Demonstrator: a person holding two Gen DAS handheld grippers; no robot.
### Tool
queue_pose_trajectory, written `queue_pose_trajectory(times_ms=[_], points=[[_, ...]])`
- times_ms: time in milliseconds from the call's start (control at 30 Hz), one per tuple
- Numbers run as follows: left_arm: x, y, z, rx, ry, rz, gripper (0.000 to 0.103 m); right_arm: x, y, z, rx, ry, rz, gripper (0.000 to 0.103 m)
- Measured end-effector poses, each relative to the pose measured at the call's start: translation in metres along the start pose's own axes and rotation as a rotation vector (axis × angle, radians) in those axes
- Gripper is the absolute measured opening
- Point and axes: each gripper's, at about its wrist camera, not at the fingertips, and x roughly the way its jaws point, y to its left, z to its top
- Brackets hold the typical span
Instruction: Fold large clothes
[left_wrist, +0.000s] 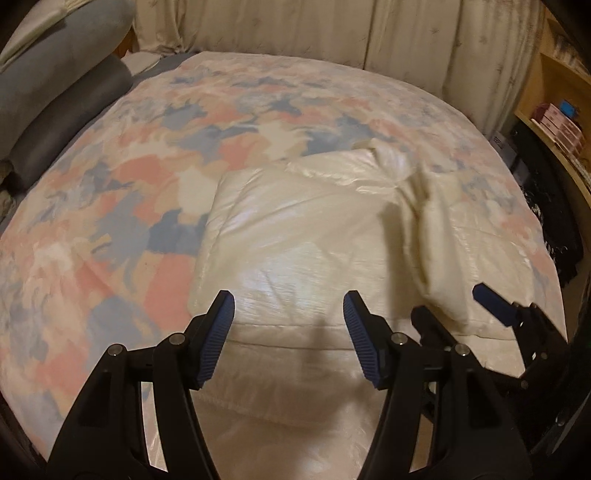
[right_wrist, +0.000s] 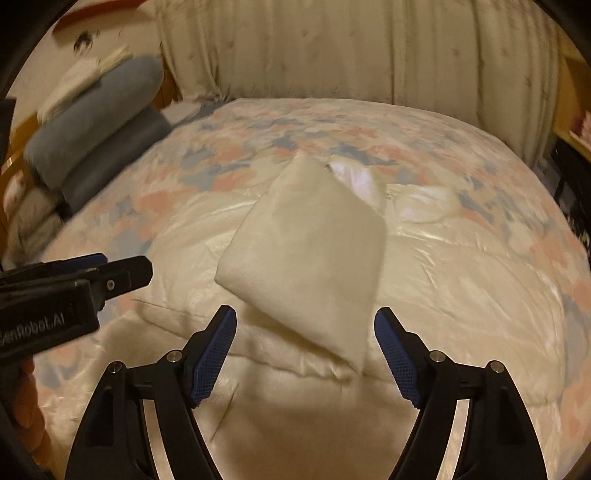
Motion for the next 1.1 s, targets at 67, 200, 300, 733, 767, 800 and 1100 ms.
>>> queue_pose_trajectory(times_ms=[67, 200, 300, 733, 767, 800, 1100], points=[[0.016, -0.003, 0.001, -0.017, 0.005, -0.004, 0.059, 0.013, 0.002, 0.006, -0.017, -0.003, -0.029, 0.078], [0.031, -0.004, 0.002, -0.023, -0.007, -0.010, 0.059, 0.024, -0.023, 0.020, 0.067, -0.031, 0.011, 0.024], [0.036, -0.004, 0.001, -0.007, -0.022, -0.015, 0.059, 0.014, -0.074, 0.020, 0.236, -0.079, 0.030, 0.021], [0.066, 0.007, 0.013, 0.078, 0.053, -0.062, 0.059, 0.024, -0.204, -0.045, 0.520, 0.105, 0.088, 0.065], [0.068, 0.011, 0.019, 0.081, 0.055, -0.076, 0.059, 0.019, -0.208, -0.041, 0.524, 0.080, 0.099, 0.078], [0.070, 0.016, 0.027, 0.083, 0.060, -0.090, 0.059, 0.015, -0.211, -0.034, 0.527, 0.059, 0.105, 0.081], [0.116, 0.060, 0.079, 0.009, 0.095, -0.100, 0.059, 0.085, -0.230, 0.029, 0.533, 0.151, 0.195, 0.082]])
